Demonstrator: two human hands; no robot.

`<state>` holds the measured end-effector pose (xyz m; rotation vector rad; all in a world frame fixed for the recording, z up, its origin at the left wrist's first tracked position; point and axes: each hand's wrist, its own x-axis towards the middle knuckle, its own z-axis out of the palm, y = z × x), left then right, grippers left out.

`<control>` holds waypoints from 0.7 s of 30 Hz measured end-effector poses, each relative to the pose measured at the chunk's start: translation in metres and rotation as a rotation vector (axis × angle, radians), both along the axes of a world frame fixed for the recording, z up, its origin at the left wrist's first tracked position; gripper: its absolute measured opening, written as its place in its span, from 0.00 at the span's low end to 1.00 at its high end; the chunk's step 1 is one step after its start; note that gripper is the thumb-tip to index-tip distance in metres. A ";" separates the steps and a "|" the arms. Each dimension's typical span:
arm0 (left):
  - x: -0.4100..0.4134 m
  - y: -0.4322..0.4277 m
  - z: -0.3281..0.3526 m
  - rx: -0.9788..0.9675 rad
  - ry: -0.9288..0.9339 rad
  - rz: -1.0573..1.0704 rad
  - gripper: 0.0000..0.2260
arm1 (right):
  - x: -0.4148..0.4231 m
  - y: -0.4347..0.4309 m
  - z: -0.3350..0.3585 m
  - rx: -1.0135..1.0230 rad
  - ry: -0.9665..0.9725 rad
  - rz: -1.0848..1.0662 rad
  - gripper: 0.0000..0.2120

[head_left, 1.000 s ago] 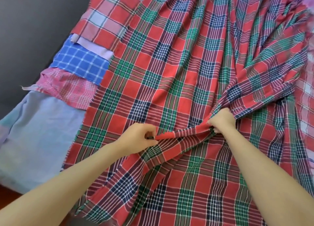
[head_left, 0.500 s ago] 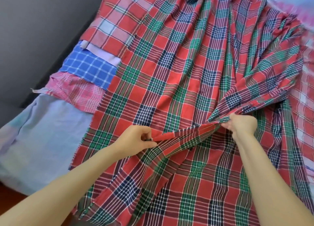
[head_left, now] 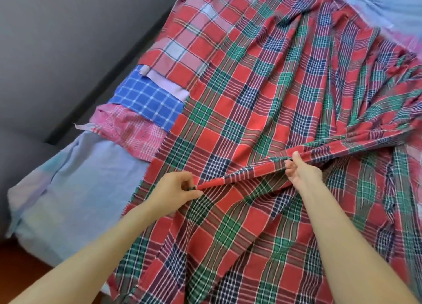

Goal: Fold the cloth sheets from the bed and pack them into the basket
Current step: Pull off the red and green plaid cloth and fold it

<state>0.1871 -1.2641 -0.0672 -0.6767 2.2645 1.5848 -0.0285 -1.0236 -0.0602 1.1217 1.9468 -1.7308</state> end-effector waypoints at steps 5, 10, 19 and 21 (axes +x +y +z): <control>-0.004 -0.003 -0.004 -0.028 0.015 0.009 0.16 | -0.020 -0.039 0.035 0.409 0.240 0.374 0.15; 0.005 -0.021 -0.009 -0.087 0.038 0.139 0.16 | -0.076 -0.150 0.048 0.496 0.477 0.723 0.19; 0.037 -0.062 -0.068 -0.155 -0.181 0.491 0.12 | -0.054 -0.295 -0.027 0.790 0.361 1.198 0.16; 0.035 -0.059 -0.082 -0.184 -0.209 0.515 0.12 | -0.048 -0.287 -0.051 0.749 0.337 1.283 0.14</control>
